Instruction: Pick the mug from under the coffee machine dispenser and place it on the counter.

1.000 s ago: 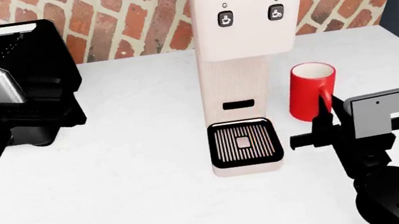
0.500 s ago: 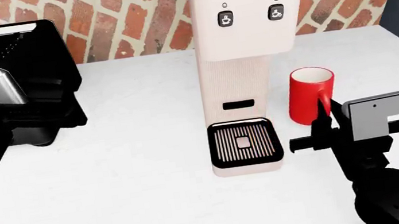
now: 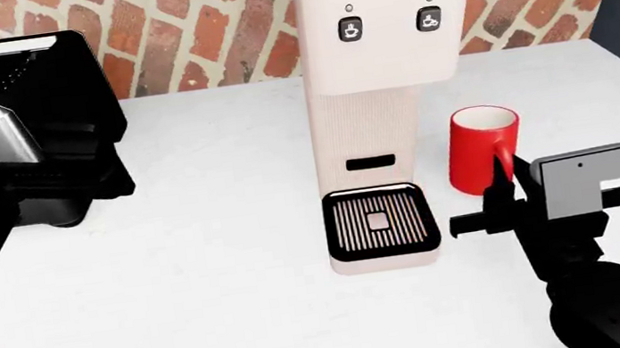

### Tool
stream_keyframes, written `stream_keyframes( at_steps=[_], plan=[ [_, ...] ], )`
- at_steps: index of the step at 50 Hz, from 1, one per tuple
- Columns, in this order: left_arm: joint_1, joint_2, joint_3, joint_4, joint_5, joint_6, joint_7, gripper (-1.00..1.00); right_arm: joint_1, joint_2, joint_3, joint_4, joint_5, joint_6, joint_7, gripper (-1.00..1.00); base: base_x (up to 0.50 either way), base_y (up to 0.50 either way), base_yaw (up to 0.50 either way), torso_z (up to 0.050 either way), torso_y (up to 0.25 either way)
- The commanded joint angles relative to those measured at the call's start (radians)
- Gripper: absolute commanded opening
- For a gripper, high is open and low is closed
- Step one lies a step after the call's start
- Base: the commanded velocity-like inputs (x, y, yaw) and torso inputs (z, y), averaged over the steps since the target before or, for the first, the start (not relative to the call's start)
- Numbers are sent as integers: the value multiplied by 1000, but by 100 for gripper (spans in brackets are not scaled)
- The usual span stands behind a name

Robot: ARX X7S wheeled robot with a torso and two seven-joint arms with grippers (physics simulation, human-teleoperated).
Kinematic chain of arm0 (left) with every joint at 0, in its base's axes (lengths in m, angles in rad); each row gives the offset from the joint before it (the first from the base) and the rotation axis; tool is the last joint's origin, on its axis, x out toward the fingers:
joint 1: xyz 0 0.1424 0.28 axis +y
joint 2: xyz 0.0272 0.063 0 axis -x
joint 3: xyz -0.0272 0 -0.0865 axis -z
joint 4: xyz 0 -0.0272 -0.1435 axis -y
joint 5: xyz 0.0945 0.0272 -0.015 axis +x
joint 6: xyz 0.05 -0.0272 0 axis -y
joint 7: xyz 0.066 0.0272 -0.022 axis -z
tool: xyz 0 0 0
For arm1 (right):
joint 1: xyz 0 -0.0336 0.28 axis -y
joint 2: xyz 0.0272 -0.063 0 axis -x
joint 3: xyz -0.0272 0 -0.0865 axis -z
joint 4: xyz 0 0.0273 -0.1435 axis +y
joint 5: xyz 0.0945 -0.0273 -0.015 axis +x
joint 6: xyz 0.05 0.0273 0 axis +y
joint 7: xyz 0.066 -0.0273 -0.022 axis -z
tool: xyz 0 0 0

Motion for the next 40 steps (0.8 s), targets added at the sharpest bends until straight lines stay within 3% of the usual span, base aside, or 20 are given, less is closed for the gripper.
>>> stream_keyframes(
  at_steps=[1,7,8,40],
  plan=[
    [2,-1,3,-1,3,4,2,100,2,-2,0,13,-12,2,-4,-100,0,0,0,0,0],
    [2,-4,2,0,2,6,1,100,1,-1,1,14,-11,4,-2,-100,0,0,0,0,0],
    [3,-5,2,0,2,6,1,100,1,-1,1,14,-11,4,-1,100,0,0,0,0,0],
    [2,-10,3,3,-5,20,-1,100,-29,31,15,-47,12,14,8,100,0,0,0,0,0]
  ],
)
